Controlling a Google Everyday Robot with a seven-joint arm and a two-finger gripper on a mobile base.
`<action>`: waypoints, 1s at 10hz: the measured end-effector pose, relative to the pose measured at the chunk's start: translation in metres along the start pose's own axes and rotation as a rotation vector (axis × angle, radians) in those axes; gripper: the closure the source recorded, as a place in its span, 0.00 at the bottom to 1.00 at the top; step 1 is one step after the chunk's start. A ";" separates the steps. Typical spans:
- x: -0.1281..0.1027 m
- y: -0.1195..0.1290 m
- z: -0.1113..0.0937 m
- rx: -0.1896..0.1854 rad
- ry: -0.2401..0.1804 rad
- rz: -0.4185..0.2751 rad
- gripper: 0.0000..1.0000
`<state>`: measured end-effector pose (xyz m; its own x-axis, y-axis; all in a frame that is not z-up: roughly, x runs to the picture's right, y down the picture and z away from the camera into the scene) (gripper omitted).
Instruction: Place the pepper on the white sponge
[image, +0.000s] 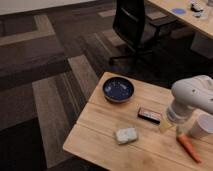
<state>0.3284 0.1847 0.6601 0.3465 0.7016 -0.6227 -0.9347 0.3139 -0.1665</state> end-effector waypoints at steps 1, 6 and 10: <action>0.024 -0.013 0.008 0.023 0.019 0.040 0.35; 0.061 -0.037 0.053 -0.015 0.036 0.113 0.35; 0.058 -0.047 0.077 -0.045 0.033 0.122 0.35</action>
<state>0.3987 0.2600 0.6905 0.2282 0.7109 -0.6653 -0.9726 0.1983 -0.1217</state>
